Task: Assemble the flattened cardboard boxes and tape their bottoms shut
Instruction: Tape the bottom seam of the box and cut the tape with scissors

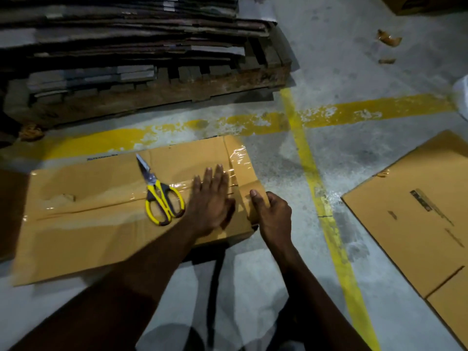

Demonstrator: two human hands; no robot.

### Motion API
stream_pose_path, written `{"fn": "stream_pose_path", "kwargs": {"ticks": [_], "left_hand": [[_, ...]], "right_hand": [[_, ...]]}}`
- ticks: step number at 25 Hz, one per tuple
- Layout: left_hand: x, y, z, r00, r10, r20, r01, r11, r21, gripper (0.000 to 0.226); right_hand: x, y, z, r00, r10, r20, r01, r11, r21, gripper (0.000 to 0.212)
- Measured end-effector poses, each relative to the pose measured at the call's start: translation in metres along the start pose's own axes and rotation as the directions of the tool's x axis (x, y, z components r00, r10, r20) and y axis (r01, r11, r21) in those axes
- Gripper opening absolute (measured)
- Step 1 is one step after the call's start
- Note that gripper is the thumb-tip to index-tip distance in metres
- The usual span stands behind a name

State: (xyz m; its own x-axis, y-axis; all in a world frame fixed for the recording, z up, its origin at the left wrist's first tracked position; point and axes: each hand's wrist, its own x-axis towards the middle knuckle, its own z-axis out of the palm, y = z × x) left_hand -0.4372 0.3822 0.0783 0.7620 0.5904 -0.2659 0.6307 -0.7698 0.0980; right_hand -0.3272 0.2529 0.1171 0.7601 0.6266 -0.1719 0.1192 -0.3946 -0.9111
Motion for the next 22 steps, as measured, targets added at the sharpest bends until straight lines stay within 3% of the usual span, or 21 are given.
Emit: {"fn": "stream_pose_path", "kwargs": {"ticks": [5,12,17,22], "left_hand": [[-0.057,0.01,0.013,0.989,0.072,0.132,-0.086,0.991,0.106,0.108],[-0.061,0.025,0.001,0.991,-0.018,0.135,-0.005,0.985,0.174,0.084],[-0.058,0.025,0.0,0.985,-0.04,0.165,0.009,0.983,0.184,0.089],[-0.059,0.023,0.0,0.987,-0.028,0.16,-0.001,0.984,0.178,0.087]], "right_hand": [[-0.017,-0.001,-0.013,0.995,0.025,0.097,-0.041,0.986,0.159,0.013],[-0.029,0.012,-0.022,0.997,-0.016,0.08,0.02,0.999,-0.045,0.039],[-0.035,0.011,-0.032,0.991,0.029,0.127,-0.031,0.999,0.018,0.015],[-0.048,0.016,-0.021,0.998,0.002,0.055,0.003,0.996,-0.088,0.03]]}}
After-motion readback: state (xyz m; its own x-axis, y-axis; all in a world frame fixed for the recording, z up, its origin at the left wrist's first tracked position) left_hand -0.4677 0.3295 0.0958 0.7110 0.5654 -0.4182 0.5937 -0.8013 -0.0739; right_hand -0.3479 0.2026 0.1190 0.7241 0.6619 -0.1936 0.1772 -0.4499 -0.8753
